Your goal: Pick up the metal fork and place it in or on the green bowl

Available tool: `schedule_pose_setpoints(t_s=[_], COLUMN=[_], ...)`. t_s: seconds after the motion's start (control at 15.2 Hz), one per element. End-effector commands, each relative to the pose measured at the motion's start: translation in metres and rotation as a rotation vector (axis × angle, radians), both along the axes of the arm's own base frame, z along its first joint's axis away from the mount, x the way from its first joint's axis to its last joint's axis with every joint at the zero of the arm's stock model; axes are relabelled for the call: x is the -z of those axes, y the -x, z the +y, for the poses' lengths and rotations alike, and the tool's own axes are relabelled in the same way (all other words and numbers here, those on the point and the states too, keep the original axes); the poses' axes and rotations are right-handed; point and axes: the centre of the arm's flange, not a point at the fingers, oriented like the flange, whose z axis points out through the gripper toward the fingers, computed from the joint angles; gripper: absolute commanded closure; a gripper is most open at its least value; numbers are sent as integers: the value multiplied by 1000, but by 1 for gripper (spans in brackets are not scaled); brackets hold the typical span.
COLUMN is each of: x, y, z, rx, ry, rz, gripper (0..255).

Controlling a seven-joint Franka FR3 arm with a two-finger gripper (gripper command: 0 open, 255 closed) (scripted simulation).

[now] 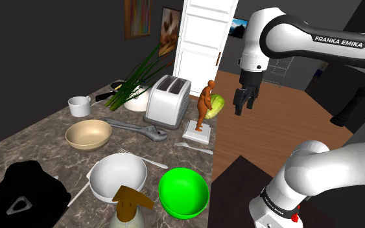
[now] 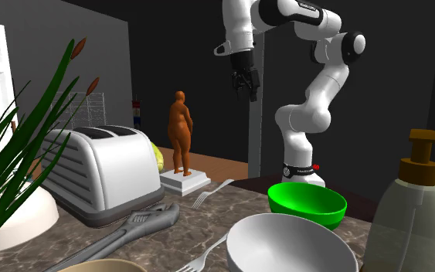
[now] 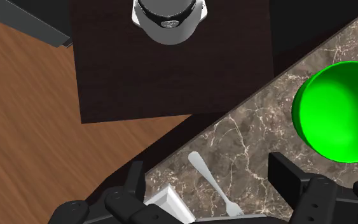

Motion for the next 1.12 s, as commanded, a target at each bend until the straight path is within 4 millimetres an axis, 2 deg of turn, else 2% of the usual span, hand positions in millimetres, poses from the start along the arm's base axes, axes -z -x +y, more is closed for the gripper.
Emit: schedule_pose_setpoints(t_s=[0.0,0.53,1.06], x=[0,91,181], y=[0,-52,-105], z=[0,-10,-2], rx=[0,-182,-365], ry=[0,-94,-188], rz=[0,-10,-20], gripper=[0,0,0])
